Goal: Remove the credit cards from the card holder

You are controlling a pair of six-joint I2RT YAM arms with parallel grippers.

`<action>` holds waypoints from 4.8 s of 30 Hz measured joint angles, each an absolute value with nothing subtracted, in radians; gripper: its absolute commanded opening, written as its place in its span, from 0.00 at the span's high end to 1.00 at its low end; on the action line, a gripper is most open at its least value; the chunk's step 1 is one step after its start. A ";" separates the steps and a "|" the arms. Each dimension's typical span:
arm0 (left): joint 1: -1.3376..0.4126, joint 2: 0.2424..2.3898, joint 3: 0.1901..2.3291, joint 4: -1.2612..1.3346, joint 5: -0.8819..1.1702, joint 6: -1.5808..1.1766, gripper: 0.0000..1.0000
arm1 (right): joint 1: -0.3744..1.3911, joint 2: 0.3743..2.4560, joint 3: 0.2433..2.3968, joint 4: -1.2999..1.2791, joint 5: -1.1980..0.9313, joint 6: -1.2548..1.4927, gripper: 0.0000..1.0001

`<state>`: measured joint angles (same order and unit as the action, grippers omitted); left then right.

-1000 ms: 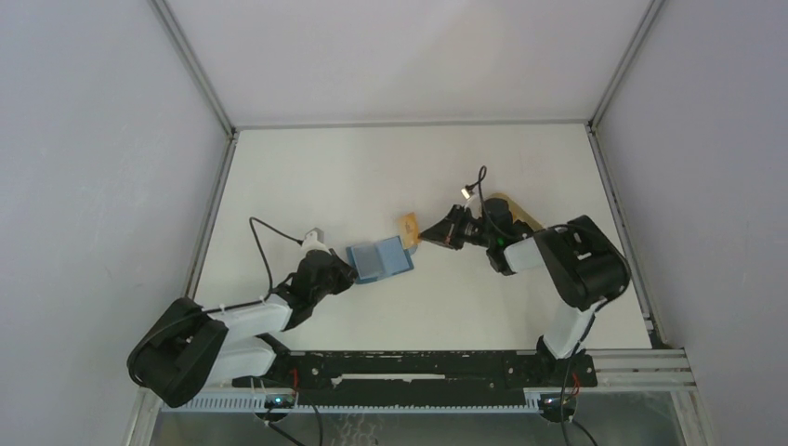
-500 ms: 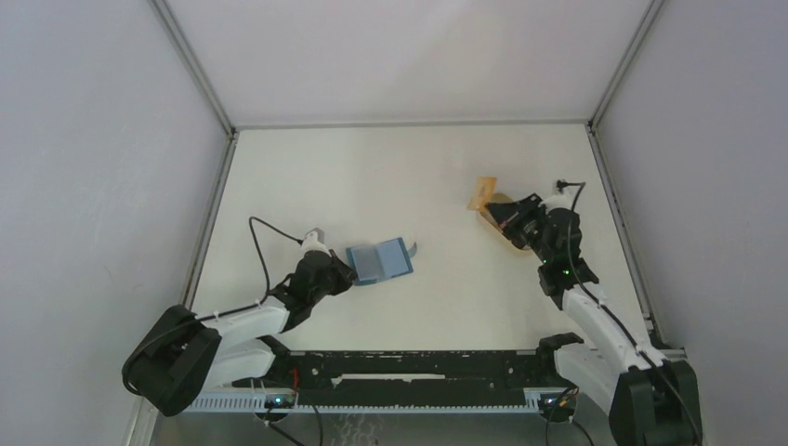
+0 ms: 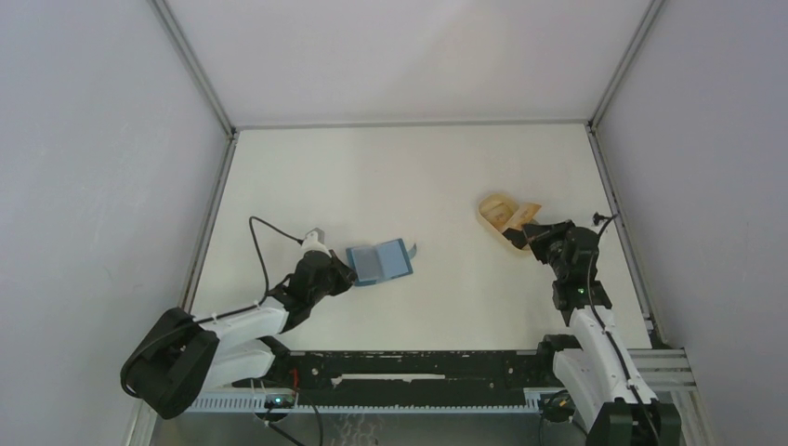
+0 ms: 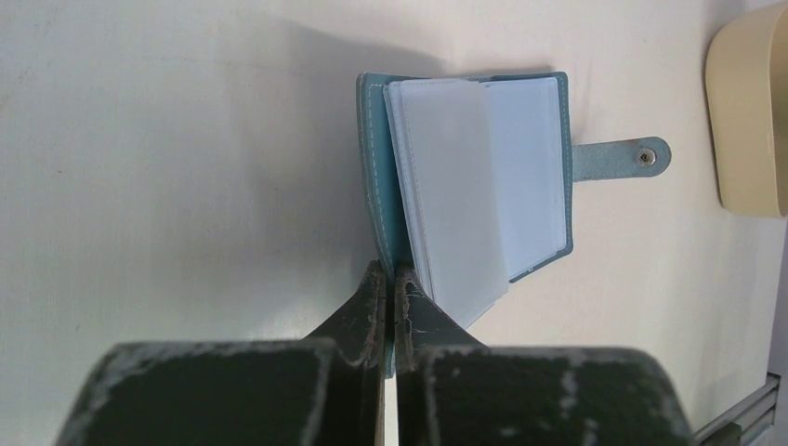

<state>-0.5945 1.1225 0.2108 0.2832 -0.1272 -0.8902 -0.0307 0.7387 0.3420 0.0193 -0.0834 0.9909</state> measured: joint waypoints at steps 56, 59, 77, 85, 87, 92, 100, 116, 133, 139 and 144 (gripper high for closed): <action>-0.595 1.073 0.218 0.208 -0.128 -0.890 1.00 | -0.033 1.475 0.443 0.465 -0.216 1.152 1.00; -0.595 1.066 0.218 0.200 -0.128 -0.890 1.00 | -0.022 1.501 0.466 0.467 -0.217 1.151 1.00; -0.596 1.036 0.218 0.170 -0.128 -0.889 1.00 | -0.010 1.567 0.576 0.396 -0.297 1.087 0.58; -0.596 1.023 0.218 0.159 -0.128 -0.889 1.00 | 0.022 1.541 0.621 0.268 -0.310 1.009 0.34; -0.596 1.023 0.218 0.158 -0.128 -0.889 1.00 | 0.041 1.520 0.641 0.229 -0.299 0.985 0.33; -0.596 1.020 0.218 0.157 -0.128 -0.889 1.00 | 0.096 1.441 0.680 0.160 -0.247 0.926 0.32; -0.596 0.994 0.205 0.158 -0.128 -0.890 1.00 | 0.476 1.276 0.754 0.044 0.065 0.738 0.29; -0.596 0.994 0.199 0.171 -0.128 -0.890 1.00 | 0.909 1.778 1.114 -0.044 0.087 0.520 0.31; -0.595 1.002 0.189 0.176 -0.142 -0.891 1.00 | 1.024 1.942 1.264 -0.134 0.056 0.484 0.26; -0.595 1.007 0.189 0.177 -0.147 -0.891 1.00 | 1.023 1.974 1.284 -0.153 0.096 0.469 0.26; -0.595 1.007 0.189 0.177 -0.147 -0.891 1.00 | 1.023 1.987 1.288 -0.160 0.123 0.455 0.25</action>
